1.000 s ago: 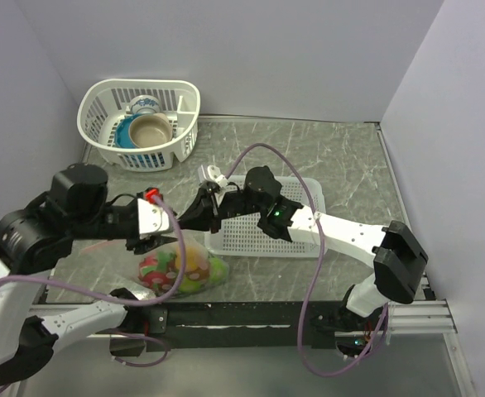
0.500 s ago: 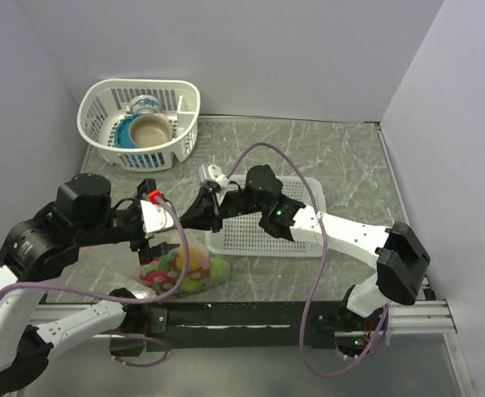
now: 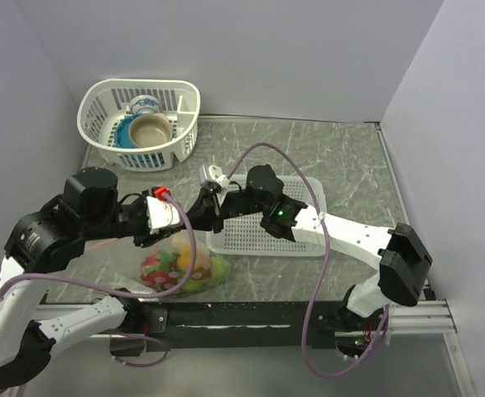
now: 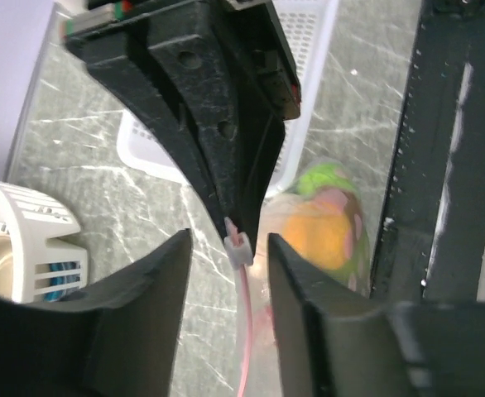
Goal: Open the zip-top bag and remove the fake food
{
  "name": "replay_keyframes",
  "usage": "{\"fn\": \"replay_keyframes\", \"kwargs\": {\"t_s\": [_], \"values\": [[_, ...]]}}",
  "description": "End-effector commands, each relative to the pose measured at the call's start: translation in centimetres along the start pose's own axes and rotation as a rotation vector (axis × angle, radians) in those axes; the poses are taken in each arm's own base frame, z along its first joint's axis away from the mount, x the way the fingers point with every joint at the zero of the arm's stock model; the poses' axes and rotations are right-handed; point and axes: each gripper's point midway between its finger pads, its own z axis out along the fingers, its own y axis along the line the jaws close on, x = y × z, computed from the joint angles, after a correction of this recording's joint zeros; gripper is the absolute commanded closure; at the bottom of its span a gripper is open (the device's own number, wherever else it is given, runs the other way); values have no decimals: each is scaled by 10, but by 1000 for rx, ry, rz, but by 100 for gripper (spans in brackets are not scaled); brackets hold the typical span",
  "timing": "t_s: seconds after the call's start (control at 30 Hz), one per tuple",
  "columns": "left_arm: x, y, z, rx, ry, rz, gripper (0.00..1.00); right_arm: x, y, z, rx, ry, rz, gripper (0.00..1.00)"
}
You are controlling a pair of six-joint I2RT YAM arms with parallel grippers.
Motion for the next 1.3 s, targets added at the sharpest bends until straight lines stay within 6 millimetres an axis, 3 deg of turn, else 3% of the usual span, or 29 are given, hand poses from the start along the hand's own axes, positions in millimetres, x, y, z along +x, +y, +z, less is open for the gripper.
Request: {"fn": "replay_keyframes", "kwargs": {"t_s": [0.0,0.03,0.2,0.43,0.8,0.97,1.03,1.07,1.13,1.17,1.23,1.27], "values": [[-4,-6,1,63,8,18,56,-68,14,-5,-15,-127,-152,100],[-4,-6,3,70,13,13,60,-68,15,-5,-20,-129,-148,100],[-5,-1,2,47,13,19,61,-67,18,-7,-23,-131,-147,100],[-1,2,-3,22,37,32,99,-68,16,-11,3,-132,-171,100],[5,7,-11,-30,63,42,99,-80,14,-16,44,-167,-202,100],[23,9,-14,-69,125,45,99,-90,13,-25,89,-213,-204,100],[34,10,-17,-99,154,47,99,-97,11,-34,138,-256,-218,100],[39,17,-19,-145,172,49,99,-90,9,-37,162,-259,-204,100],[43,24,-26,-235,167,19,99,-105,11,-48,207,-320,-231,100],[40,31,-29,-282,149,2,99,-102,6,-53,257,-335,-218,100],[38,43,-37,-373,131,-41,99,-119,7,-67,318,-420,-217,100],[41,44,-38,-383,139,-48,99,-112,0,-73,372,-437,-194,100]]}}
